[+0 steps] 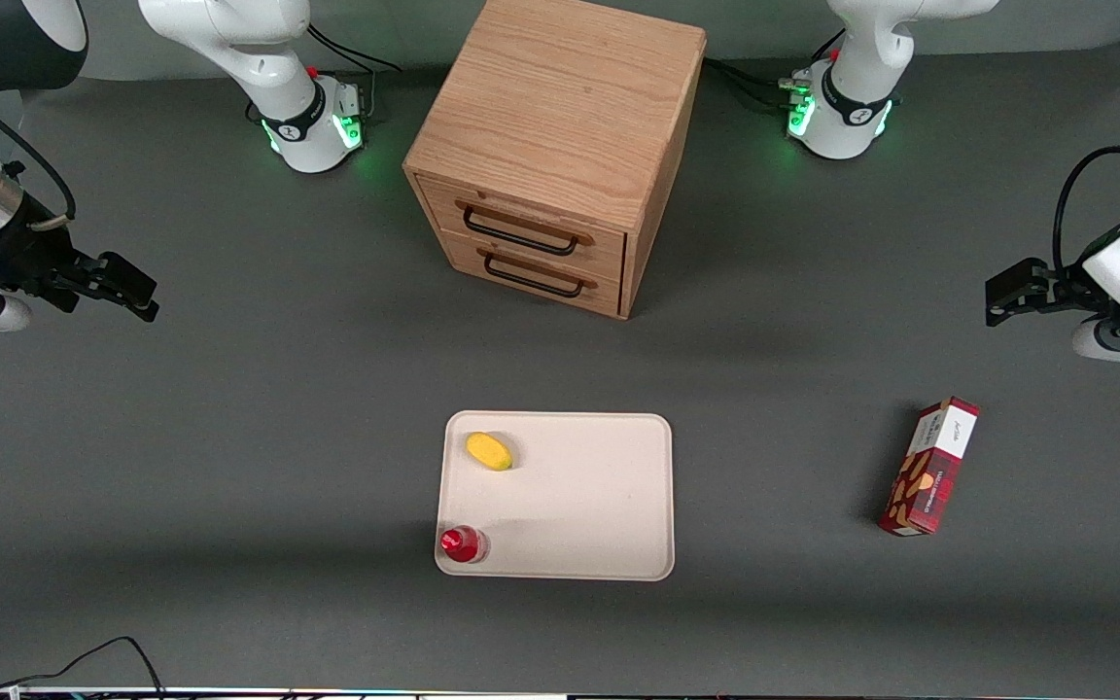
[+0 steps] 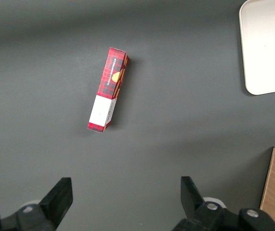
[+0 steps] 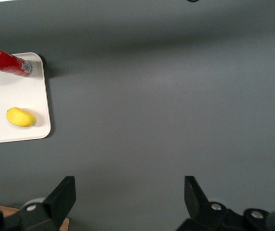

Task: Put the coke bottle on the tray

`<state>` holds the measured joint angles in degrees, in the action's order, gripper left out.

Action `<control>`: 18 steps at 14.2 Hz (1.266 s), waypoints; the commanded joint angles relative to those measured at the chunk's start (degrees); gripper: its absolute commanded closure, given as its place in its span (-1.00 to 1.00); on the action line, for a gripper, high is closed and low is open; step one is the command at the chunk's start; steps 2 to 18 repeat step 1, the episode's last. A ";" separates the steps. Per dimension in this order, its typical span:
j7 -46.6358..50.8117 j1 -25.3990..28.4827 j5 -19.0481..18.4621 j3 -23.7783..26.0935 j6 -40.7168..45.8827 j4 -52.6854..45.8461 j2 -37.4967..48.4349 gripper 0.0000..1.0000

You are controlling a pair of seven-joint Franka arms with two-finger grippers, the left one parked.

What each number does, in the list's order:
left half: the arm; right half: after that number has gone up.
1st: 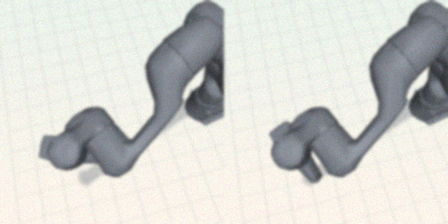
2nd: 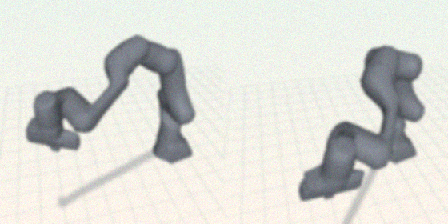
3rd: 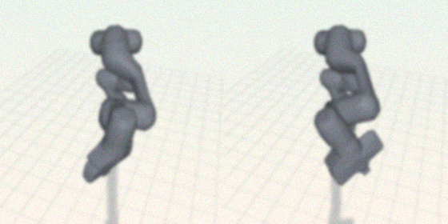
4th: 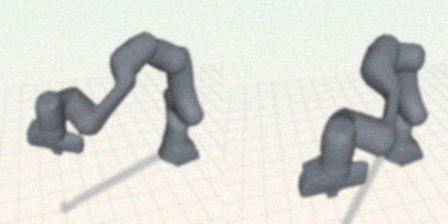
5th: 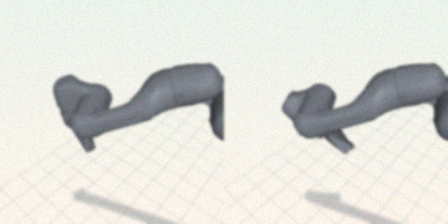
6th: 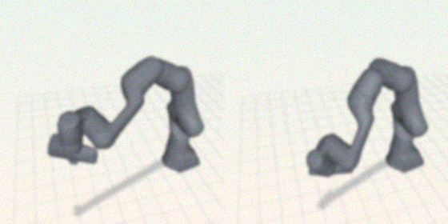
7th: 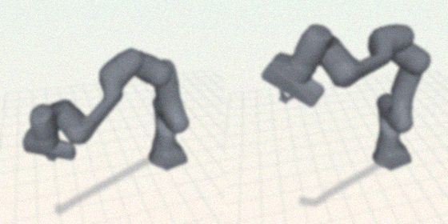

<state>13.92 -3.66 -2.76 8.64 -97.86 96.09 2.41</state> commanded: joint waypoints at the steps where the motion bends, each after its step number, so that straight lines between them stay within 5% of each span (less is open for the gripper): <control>1: -1.44 -0.82 1.27 0.68 1.79 1.21 2.42 -1.00; 18: -1.44 -0.82 1.27 0.68 1.79 1.21 2.42 -1.00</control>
